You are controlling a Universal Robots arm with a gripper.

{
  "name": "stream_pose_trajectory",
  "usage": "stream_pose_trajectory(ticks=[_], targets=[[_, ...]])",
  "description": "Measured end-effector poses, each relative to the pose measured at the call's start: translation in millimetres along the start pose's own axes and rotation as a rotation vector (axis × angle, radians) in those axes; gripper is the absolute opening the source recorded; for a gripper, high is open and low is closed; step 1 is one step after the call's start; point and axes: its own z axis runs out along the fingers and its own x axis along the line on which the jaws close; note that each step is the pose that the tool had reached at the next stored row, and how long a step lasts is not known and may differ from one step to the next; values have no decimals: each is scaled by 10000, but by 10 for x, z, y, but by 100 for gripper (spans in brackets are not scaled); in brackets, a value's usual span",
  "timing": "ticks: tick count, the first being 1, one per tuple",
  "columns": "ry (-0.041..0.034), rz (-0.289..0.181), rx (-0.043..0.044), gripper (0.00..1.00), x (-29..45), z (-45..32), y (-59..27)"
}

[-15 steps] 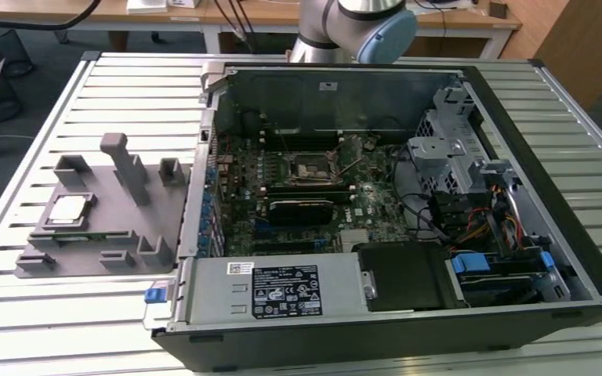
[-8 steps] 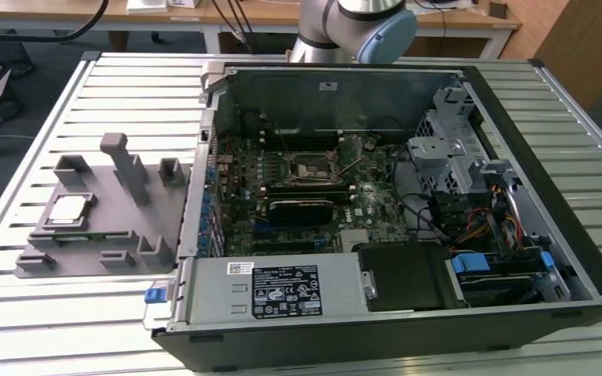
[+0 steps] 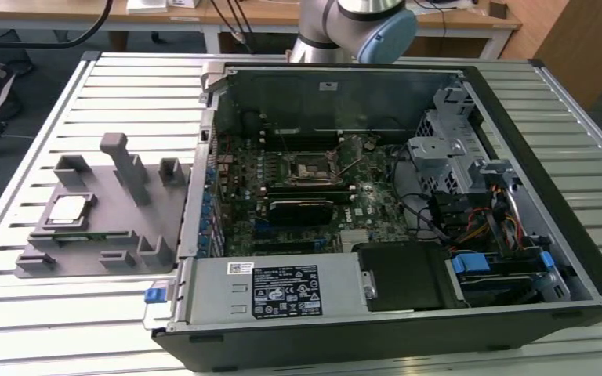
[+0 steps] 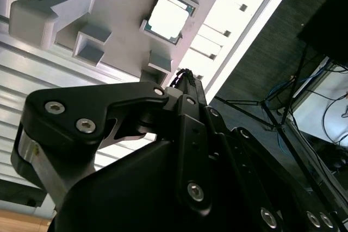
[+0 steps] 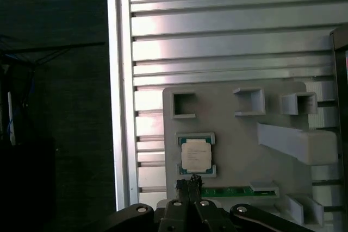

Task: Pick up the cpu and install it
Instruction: 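Pick up the cpu and move it towards the insertion slot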

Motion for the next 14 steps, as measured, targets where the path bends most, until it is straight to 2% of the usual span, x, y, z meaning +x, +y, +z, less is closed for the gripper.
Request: stream_pose_trajectory(ticks=[14], targets=[[1, -8, 0, 11, -4, 92, -4]])
